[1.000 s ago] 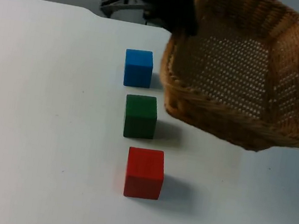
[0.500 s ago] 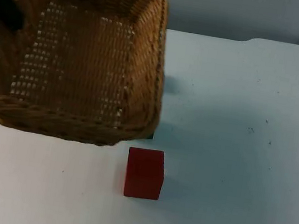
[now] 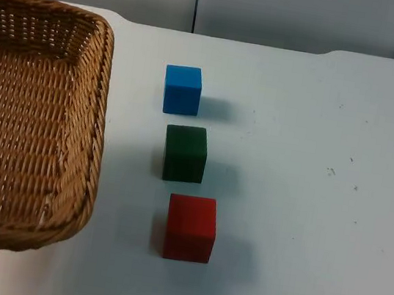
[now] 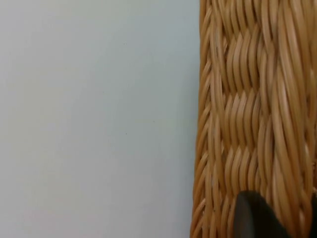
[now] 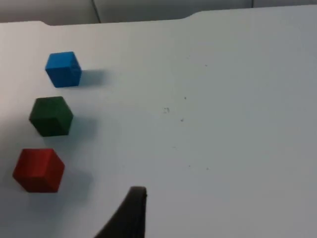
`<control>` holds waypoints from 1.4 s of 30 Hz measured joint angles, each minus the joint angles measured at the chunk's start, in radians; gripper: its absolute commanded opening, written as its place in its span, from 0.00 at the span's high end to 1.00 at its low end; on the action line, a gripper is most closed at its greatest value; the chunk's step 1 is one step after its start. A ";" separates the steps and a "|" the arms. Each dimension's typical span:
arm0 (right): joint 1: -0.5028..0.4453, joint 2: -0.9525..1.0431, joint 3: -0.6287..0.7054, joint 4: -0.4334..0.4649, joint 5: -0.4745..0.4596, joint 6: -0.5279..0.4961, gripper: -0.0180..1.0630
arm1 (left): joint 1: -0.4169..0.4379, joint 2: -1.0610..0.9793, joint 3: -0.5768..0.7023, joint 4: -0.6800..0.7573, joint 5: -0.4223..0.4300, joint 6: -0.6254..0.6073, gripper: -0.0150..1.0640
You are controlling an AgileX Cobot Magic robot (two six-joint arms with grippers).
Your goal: Pick up the basket with the left hand and place the blue cube into the basket with the right hand.
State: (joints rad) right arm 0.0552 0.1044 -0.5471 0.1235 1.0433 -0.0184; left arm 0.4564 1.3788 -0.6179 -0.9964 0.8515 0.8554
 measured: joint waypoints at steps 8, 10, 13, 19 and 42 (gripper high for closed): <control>0.000 0.240 -0.063 0.168 -0.096 -0.138 0.03 | 0.001 0.000 0.000 0.025 0.010 0.023 0.99; 0.000 0.379 -0.111 0.241 -0.138 -0.192 0.04 | 0.004 0.000 0.000 0.028 0.012 0.025 0.99; 0.000 0.516 -0.163 0.300 -0.169 -0.247 0.06 | 0.006 0.000 0.000 0.030 0.012 0.025 0.99; 0.038 0.854 -0.331 0.414 -0.244 -0.349 0.06 | 0.006 0.000 0.000 0.030 0.012 0.027 0.99; 0.601 1.976 -1.275 -0.243 -0.338 0.420 0.06 | 0.006 0.000 0.000 0.030 0.024 0.027 0.99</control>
State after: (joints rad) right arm 0.6560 2.0801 -1.8220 -0.1190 0.7050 0.4016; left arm 0.4626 1.3788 -0.6179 -0.9660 0.8754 0.8825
